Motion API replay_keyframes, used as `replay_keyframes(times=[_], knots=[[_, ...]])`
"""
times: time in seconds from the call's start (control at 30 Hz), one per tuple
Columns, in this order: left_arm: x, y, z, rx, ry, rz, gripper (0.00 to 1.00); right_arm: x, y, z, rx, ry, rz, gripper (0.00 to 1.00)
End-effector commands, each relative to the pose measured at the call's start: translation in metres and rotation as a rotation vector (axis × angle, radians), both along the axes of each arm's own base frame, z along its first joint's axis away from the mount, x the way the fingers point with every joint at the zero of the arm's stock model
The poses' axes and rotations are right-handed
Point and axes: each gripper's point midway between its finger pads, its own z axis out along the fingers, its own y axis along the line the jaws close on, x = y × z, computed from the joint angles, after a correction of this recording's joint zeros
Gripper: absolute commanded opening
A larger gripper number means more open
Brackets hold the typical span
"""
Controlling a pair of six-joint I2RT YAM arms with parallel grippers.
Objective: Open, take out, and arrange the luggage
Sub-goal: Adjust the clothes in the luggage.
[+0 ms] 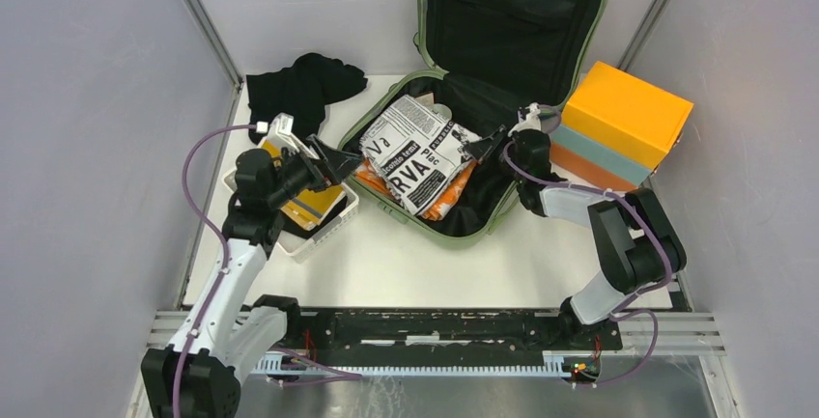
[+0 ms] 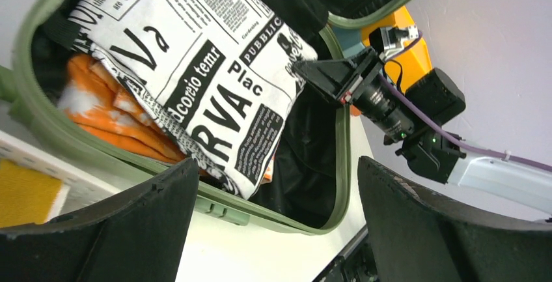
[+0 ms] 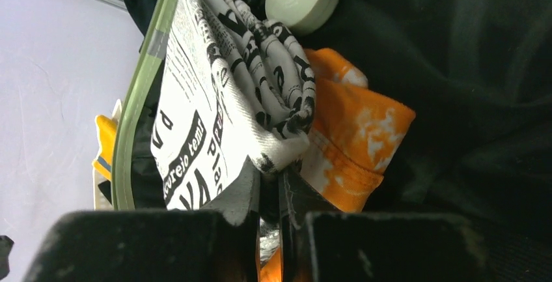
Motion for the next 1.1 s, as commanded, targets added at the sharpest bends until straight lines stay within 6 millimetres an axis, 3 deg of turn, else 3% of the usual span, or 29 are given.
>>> replay_keyframes(times=[0.0,0.2,0.4,0.57,0.63,0.7,0.8,0.87,0.97,1.07], knots=[[0.005,-0.012,0.017,-0.026,-0.055,-0.012,0.95,0.031,-0.026,0.070,0.039,-0.187,-0.086,0.04],[0.006,-0.019,0.012,-0.013,-0.044,-0.024,0.94,0.062,-0.044,0.088,-0.014,-0.219,-0.135,0.04],[0.008,-0.026,0.009,-0.006,-0.031,-0.039,0.92,0.092,-0.068,0.082,-0.129,-0.196,-0.196,0.04],[0.013,-0.035,0.006,0.001,-0.018,-0.042,0.92,0.109,-0.074,0.071,-0.210,-0.179,-0.196,0.07],[0.014,-0.040,0.004,0.004,-0.010,-0.050,0.92,0.116,-0.073,0.069,-0.242,-0.177,-0.169,0.15],[0.015,-0.044,0.003,0.007,-0.006,-0.055,0.91,0.117,-0.076,0.069,-0.297,-0.185,-0.149,0.36],[0.014,-0.044,0.003,0.016,-0.008,-0.050,0.91,0.107,-0.088,0.081,-0.406,-0.233,-0.152,0.63],[0.014,-0.042,0.001,0.030,-0.008,-0.039,0.91,0.095,-0.096,0.091,-0.470,-0.277,-0.152,0.73],[0.014,-0.039,0.002,0.055,-0.014,-0.029,0.91,0.077,-0.092,0.106,-0.573,-0.376,-0.060,0.79],[0.015,-0.030,0.006,0.104,-0.028,0.005,0.91,0.055,-0.051,0.121,-0.584,-0.532,0.159,0.82]])
